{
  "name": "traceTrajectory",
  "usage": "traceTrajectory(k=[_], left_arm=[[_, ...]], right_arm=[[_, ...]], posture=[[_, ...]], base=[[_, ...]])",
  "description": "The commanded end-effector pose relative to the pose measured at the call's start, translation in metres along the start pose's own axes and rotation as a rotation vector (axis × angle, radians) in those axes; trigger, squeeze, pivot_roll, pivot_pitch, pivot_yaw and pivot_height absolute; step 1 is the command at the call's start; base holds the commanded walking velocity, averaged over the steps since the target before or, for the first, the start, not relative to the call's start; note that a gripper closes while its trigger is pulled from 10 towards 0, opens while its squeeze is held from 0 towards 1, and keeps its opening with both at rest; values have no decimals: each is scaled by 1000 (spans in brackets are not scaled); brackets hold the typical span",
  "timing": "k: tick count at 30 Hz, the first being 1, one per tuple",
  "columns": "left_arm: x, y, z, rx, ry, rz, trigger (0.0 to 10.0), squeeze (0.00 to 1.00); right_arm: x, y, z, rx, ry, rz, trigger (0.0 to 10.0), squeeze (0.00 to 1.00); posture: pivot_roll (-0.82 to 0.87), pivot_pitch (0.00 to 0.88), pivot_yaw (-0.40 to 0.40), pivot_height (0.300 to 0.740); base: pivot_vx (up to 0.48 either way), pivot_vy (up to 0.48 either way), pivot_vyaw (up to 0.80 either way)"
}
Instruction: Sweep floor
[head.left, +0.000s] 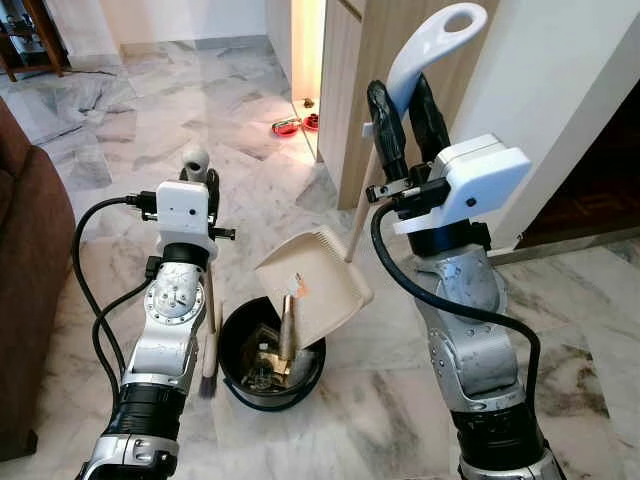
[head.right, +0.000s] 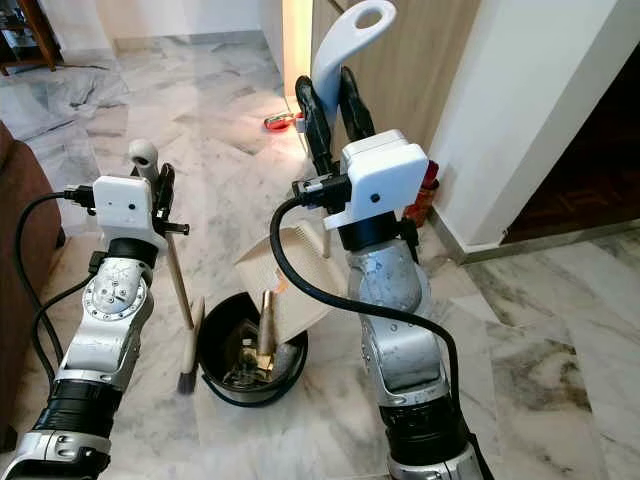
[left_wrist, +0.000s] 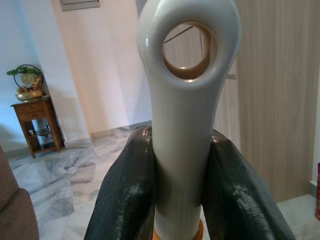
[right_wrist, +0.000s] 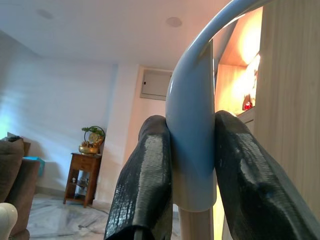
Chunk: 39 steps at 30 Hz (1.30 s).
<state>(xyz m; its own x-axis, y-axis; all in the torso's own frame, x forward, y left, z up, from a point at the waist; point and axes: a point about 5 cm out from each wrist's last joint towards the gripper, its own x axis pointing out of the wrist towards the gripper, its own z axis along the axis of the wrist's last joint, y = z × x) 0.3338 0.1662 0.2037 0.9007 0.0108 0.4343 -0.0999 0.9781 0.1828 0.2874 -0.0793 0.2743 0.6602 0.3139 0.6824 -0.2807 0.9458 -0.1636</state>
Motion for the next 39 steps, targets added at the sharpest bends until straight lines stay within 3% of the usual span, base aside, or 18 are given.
traceTrajectory(k=[1, 11, 17, 22, 25, 30, 39], left_arm=[[4, -2, 13, -1, -71, -6, 10000, 0], [3, -2, 13, -3, -70, -6, 10000, 0], [3, -4, 12, -4, -66, -11, 10000, 0], [1, -4, 11, -3, -61, -15, 10000, 0], [0, -4, 11, -4, -59, -17, 10000, 0], [-1, -4, 11, -14, -57, -17, 10000, 0], [-5, -4, 6, -36, -36, -14, 10000, 0]], right_arm=[[6, 1, 26, -23, -136, 11, 10000, 0], [5, -4, 20, -63, -107, -7, 10000, 0], [-4, -36, 2, -143, -9, -163, 10000, 0], [-18, -70, -8, -205, 59, -308, 10000, 0], [-33, -85, -20, -192, 125, -401, 10000, 0], [-51, -100, -37, -205, 207, -489, 10000, 0], [-84, -97, -70, -214, 341, -503, 10000, 0]], posture=[[125, 79, -45, 740], [123, 80, -48, 740], [125, 80, -50, 740], [119, 81, -51, 740], [120, 82, -52, 740], [120, 86, -53, 740], [125, 88, -48, 740]], base=[[0, 0, 0], [0, 0, 0], [0, 0, 0], [0, 0, 0], [0, 0, 0], [0, 0, 0], [0, 0, 0]])
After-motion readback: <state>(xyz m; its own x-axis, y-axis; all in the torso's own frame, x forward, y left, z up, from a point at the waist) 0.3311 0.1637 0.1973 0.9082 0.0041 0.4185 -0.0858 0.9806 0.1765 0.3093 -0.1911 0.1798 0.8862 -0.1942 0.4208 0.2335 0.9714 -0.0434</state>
